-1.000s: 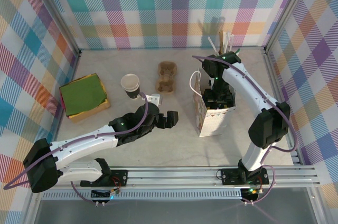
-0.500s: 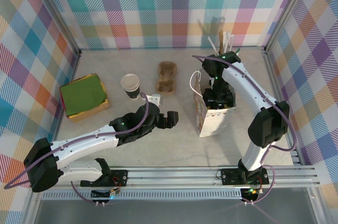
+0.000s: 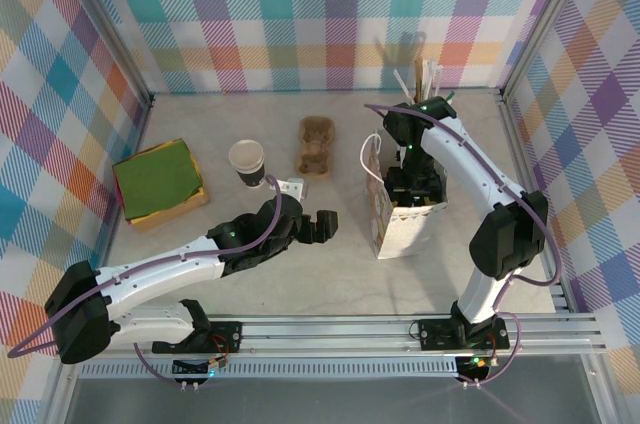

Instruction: Pack the takeout coffee

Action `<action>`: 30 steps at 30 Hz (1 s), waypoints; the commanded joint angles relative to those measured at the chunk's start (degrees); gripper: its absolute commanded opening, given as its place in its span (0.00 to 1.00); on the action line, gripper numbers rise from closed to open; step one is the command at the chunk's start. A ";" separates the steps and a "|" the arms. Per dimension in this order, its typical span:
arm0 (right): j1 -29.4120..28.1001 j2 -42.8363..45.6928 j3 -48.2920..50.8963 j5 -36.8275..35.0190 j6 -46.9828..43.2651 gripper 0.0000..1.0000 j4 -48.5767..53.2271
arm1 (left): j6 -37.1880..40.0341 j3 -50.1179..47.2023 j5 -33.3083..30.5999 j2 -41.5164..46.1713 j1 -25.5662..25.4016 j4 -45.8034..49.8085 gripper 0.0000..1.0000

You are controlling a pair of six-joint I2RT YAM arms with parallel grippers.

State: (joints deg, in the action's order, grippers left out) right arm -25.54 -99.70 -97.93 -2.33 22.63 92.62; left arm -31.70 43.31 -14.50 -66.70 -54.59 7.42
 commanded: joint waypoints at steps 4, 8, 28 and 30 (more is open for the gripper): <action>0.40 -0.67 -1.74 0.48 -0.93 0.67 6.70 | 0.00 0.46 -0.30 -0.38 0.56 -0.13 1.00; 0.40 -0.67 -1.35 0.48 -1.01 0.67 6.53 | 0.08 0.42 -0.34 -0.49 0.54 -0.13 1.00; 0.58 -0.23 0.79 0.99 -1.19 0.67 4.92 | 0.00 0.54 -0.28 -0.70 0.55 0.06 1.00; 0.60 -0.15 0.90 1.01 -1.19 0.67 4.94 | 0.03 0.57 -0.24 -0.88 0.54 0.05 1.00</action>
State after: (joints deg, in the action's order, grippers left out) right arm -25.41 -99.72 -97.82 -2.28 21.76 92.62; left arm -31.70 43.31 -14.50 -67.05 -54.59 7.42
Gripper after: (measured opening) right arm 0.671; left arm 0.996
